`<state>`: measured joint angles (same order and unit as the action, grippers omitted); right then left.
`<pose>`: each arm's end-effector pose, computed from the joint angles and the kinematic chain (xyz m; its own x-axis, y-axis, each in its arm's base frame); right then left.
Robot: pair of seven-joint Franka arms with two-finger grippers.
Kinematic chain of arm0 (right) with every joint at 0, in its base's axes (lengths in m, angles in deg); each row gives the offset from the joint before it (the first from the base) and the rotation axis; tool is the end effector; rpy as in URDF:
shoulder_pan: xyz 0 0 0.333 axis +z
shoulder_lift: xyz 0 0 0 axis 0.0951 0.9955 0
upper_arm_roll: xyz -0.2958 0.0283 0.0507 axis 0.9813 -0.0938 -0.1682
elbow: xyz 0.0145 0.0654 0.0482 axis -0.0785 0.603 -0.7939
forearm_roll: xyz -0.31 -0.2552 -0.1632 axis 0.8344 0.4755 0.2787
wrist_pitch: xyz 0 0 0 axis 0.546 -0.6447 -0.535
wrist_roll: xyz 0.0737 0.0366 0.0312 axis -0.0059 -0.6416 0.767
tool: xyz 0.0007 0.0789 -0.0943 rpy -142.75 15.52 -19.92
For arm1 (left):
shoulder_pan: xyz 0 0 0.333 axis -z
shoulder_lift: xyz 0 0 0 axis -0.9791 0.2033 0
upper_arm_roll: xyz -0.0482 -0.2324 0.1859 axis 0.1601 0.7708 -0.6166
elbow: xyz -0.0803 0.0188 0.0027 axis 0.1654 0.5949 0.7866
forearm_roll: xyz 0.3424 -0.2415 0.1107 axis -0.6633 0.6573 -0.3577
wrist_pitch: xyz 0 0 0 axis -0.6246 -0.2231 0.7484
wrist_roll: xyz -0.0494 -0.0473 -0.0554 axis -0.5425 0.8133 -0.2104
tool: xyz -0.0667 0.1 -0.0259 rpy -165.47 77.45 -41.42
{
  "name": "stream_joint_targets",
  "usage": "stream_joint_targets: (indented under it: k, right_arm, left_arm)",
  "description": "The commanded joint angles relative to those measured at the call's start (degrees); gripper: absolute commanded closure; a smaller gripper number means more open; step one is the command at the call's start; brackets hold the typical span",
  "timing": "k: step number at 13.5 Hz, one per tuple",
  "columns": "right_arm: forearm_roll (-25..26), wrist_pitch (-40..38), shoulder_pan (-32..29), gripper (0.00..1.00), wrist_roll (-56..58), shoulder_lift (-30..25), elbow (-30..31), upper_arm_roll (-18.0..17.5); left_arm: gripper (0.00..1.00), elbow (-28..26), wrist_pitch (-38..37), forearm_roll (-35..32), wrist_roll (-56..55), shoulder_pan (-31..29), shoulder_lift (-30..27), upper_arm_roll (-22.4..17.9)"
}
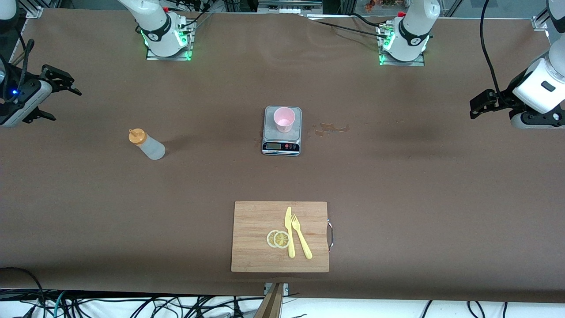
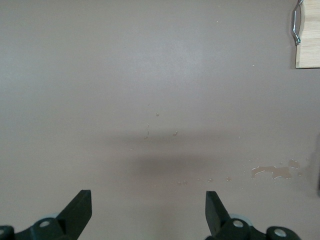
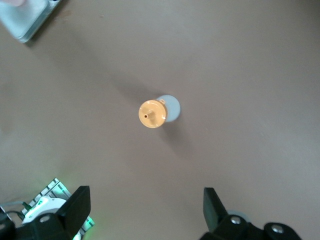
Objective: Add sauce to pink cup with both arms
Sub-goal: 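Reach the right gripper to the orange-capped sauce bottle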
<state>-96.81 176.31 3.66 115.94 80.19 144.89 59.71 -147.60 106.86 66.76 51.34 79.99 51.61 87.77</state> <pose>0.5783 -0.0646 0.4963 0.6559 0.7547 0.0154 0.7405 -0.6393 -0.2070 0.5938 -0.0138 0.5478 0.9987 -0.0026 -0.0502 -0.0050 -0.9989 -0.0465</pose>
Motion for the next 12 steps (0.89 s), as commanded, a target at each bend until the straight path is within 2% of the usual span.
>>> stream_joint_targets:
  k: [1,5,8,12]
  right_arm:
    - [-4.82,1.24,-3.11,0.00,10.98,2.23,0.83,0.00]
    - [-10.01,2.47,-6.98,0.00,27.33,4.87,3.99,0.09]
    - [-15.29,3.00,-7.69,0.00,41.31,9.61,4.88,2.54]
    - [-20.82,3.00,-9.27,0.00,54.23,16.37,5.23,2.81]
  left_arm:
    - [0.00,-0.33,0.00,-0.05,1.19,-0.22,-0.82,0.06]
    - [0.00,-0.42,-2.11,0.04,0.67,-0.22,-0.82,0.15]
    - [0.00,-0.16,-2.11,-0.05,0.40,-0.22,-0.73,0.15]
    - [0.00,0.28,-2.11,-0.05,0.49,-0.13,-0.46,0.23]
